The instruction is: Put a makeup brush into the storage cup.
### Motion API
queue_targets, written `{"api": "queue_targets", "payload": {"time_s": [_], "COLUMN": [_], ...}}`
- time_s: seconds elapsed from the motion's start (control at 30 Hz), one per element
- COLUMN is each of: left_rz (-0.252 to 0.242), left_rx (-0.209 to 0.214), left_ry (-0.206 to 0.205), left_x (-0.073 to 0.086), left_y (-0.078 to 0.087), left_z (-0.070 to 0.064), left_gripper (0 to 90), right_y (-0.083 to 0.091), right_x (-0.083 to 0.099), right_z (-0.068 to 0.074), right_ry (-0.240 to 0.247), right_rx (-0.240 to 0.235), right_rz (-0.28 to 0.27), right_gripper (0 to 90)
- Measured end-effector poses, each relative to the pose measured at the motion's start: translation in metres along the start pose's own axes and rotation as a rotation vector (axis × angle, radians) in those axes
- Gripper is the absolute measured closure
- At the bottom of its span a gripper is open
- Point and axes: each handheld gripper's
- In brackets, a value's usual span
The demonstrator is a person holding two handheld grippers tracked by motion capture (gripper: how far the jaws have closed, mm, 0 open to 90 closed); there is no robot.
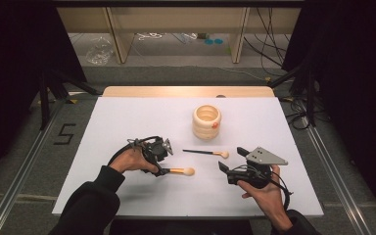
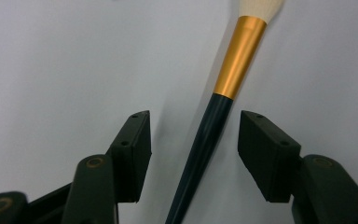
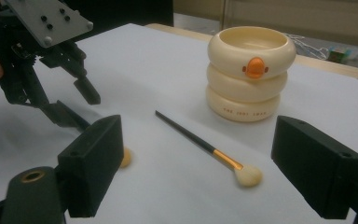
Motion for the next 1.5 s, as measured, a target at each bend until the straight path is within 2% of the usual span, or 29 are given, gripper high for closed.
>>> {"api": "queue_targets", "payload": {"time_s": [0.13,0.17,0.23,0.3,0.33,0.37,0.43,0.47,0.53,0.6,0.7,0.77,0.9,0.93,0.97,1.07,1.2,1.23,1.27,1.33,1.4,1.5], "left_rz": [0.018,0.026,0.047,0.05,0.058,0.061,0.056,0.057,0.066,0.072,0.099,0.107,0.119,0.126,0.13,0.148,0.157,0.166,0.174,0.18,0.183,0.184], "left_rx": [0.007,0.005,0.008,0.013,0.017,0.021,0.023,0.026,0.035,0.039,0.046,0.054,0.061,0.063,0.062,0.067,0.07,0.069,0.073,0.077,0.078,0.078], "left_ry": [-0.009,-0.019,-0.037,-0.034,-0.05,-0.053,-0.053,-0.056,-0.049,-0.048,-0.04,-0.034,-0.022,-0.017,-0.009,-0.001,0.018,0.01,0.026,0.034,0.032,0.02], "left_x": [-0.001,-0.001,-0.001,-0.001,-0.002,-0.002,-0.002,-0.002,-0.003,-0.004,-0.008,-0.009,-0.01,-0.011,-0.012,-0.014,-0.015,-0.016,-0.017,-0.018,-0.019,-0.019], "left_y": [-0.002,-0.003,-0.007,-0.007,-0.008,-0.008,-0.009,-0.009,-0.009,-0.009,-0.01,-0.01,-0.01,-0.01,-0.011,-0.011,-0.011,-0.011,-0.012,-0.012,-0.012,-0.012], "left_z": [-0.001,0.0,0.0,-0.001,-0.001,-0.001,-0.001,-0.001,0.0,0.0,-0.001,0.0,0.001,0.001,0.001,0.002,0.003,0.003,0.003,0.004,0.004,0.004], "left_gripper": [50.4,51.4,54.5,56.2,59.4,60.0,62.0,63.0,64.4,65.5,68.7,70.1,72.0,72.3,72.6,73.8,75.1,75.5,76.5,77.8,78.1,78.2], "right_y": [0.0,-0.001,0.0,0.0,-0.001,-0.001,-0.001,0.0,-0.002,-0.001,0.0,-0.002,-0.001,-0.002,-0.002,0.0,-0.001,-0.002,-0.001,-0.001,-0.001,-0.002], "right_x": [0.0,0.0,0.0,0.0,0.0,0.0,0.0,0.0,0.0,0.0,0.0,0.0,0.0,0.0,0.001,0.0,0.0,0.001,0.0,0.0,0.0,0.0], "right_z": [0.0,-0.001,0.0,0.0,0.001,-0.001,-0.001,0.0,-0.001,0.001,0.001,0.0,0.001,0.0,0.0,0.001,0.001,0.0,0.001,0.001,0.001,0.002], "right_ry": [0.002,0.018,0.011,0.012,0.001,0.02,0.025,0.013,0.024,0.004,-0.003,0.023,0.004,0.023,0.023,-0.002,0.011,0.025,0.01,0.005,0.026,0.009], "right_rx": [-0.004,0.006,-0.003,-0.002,-0.01,0.001,0.004,-0.001,0.003,-0.015,-0.018,-0.004,-0.019,-0.005,-0.009,-0.027,-0.027,-0.019,-0.023,-0.034,-0.02,-0.03], "right_rz": [-0.002,-0.019,-0.004,-0.007,-0.01,-0.012,-0.015,-0.004,-0.017,0.01,0.014,-0.001,0.01,-0.002,-0.003,0.02,0.015,-0.013,0.008,0.016,0.001,0.015], "right_gripper": [18.0,18.2,18.3,18.4,18.7,18.7,18.9,19.1,19.3,19.3,19.8,19.9,20.3,20.4,20.6,20.8,21.0,21.1,21.4,21.4,21.4,21.4]}}
Point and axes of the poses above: each handheld gripper's, and its own axes: y roughly backward along the jaws, x roughly out of its underside, z roughly to its left, and after that the axes turned 4 degrees about x, right-handed
